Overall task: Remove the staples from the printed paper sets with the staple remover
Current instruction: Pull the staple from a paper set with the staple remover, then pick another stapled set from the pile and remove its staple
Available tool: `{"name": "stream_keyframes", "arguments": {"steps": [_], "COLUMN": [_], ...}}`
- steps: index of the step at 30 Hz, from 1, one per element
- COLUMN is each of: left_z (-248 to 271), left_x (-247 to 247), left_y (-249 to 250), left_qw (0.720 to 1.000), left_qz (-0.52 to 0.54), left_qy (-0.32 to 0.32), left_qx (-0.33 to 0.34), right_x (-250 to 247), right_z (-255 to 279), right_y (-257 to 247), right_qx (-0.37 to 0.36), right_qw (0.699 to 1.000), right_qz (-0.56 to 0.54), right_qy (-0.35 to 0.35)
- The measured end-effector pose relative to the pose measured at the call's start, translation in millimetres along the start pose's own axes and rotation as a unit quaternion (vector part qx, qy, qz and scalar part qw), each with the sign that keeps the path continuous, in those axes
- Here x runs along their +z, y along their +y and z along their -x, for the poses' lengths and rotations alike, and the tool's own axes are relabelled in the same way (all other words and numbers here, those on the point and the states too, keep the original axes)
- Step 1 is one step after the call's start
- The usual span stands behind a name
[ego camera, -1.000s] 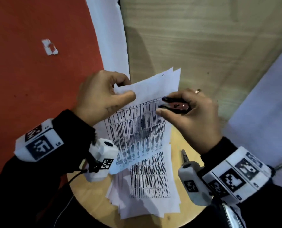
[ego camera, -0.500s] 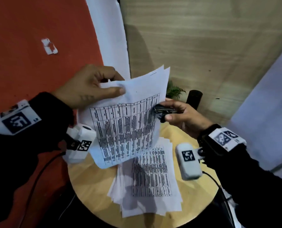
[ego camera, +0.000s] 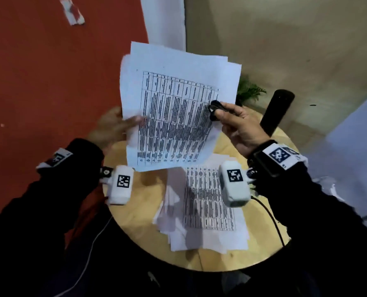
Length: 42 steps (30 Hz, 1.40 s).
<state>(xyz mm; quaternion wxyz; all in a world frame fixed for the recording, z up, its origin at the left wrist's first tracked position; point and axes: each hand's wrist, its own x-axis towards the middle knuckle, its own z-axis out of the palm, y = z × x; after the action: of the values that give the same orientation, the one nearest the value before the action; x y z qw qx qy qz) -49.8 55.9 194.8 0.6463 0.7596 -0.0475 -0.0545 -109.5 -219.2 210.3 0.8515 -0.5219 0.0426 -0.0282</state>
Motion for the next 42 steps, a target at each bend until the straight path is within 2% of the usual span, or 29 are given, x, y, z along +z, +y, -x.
{"name": "stream_keyframes", "arguments": {"steps": [1,3,5,6,10,13,17,19,21,22,23,25,27,28,30,33,37,39,40,42], "left_z": [-5.0,-13.9,-22.1,-25.2,-33.1,-40.6,-59.0,-64.6,-59.8,-54.4,-47.6,-31.8,-14.2,-10.2,-7.7,-7.6,-5.7,-10.1,-12.1,-15.0], "left_x": [0.2,-4.4,-20.4,-30.3,-62.0,-66.0,-71.6,-68.5,-51.4,-38.5,-22.3,9.1,27.5,28.9,22.3,10.1,14.4,30.4,42.3,75.3], "left_y": [-16.5,-39.0,-66.9,-83.3,-148.0,-177.4,-211.8,-214.1,-203.9,-199.6,-196.0,-204.8,-218.7,-224.9,-231.6,-231.4,-222.8,-216.9,-212.7,-202.4], "left_qw": [1.0,0.997,0.984,0.975,0.934,0.914,0.891,0.878,0.846,0.829,0.826,0.824,0.794,0.77,0.752,0.769,0.777,0.807,0.827,0.862], "left_qz": [-0.018,-0.043,-0.115,-0.158,-0.289,-0.327,-0.386,-0.411,-0.469,-0.504,-0.527,-0.544,-0.538,-0.549,-0.573,-0.559,-0.554,-0.536,-0.52,-0.482], "left_qy": [0.004,0.065,0.132,0.145,0.11,0.097,0.065,0.087,0.127,0.117,0.078,-0.08,-0.244,-0.286,-0.29,-0.263,-0.255,-0.214,-0.185,-0.149], "left_qx": [-0.005,-0.017,-0.045,-0.066,-0.179,-0.222,-0.231,-0.228,-0.222,-0.211,-0.185,-0.136,-0.145,-0.154,-0.149,-0.165,-0.158,-0.128,-0.104,-0.037], "right_x": [4.1,5.9,-1.3,-7.3,-37.7,-57.4,-74.5,-76.1,-77.2,-78.4,-79.9,-83.7,-87.9,-90.8,-96.7,-103.7,-106.4,-106.5,-106.0,-104.8], "right_z": [-1.9,-5.6,-4.7,-2.3,19.0,34.4,50.5,56.5,59.1,58.3,56.8,53.9,53.0,53.1,55.5,57.5,57.3,56.8,57.2,59.7], "right_y": [10.1,30.5,48.0,56.1,99.2,139.0,174.5,178.6,181.2,183.7,186.0,191.0,193.6,193.7,191.2,188.4,186.9,186.9,186.6,182.7], "right_qx": [0.016,0.03,0.039,0.045,0.136,0.222,0.262,0.268,0.267,0.267,0.269,0.276,0.281,0.28,0.278,0.282,0.289,0.29,0.274,0.221], "right_qw": [1.0,0.996,0.989,0.986,0.964,0.913,0.806,0.776,0.76,0.759,0.759,0.758,0.75,0.746,0.739,0.742,0.756,0.764,0.779,0.82], "right_qz": [0.01,0.064,0.105,0.116,0.205,0.341,0.528,0.565,0.587,0.59,0.59,0.589,0.598,0.604,0.613,0.608,0.587,0.576,0.563,0.52], "right_qy": [0.017,0.06,0.102,0.114,0.098,0.036,-0.05,-0.078,-0.082,-0.075,-0.062,-0.042,-0.031,-0.026,-0.014,-0.003,-0.004,0.004,0.016,0.085]}}
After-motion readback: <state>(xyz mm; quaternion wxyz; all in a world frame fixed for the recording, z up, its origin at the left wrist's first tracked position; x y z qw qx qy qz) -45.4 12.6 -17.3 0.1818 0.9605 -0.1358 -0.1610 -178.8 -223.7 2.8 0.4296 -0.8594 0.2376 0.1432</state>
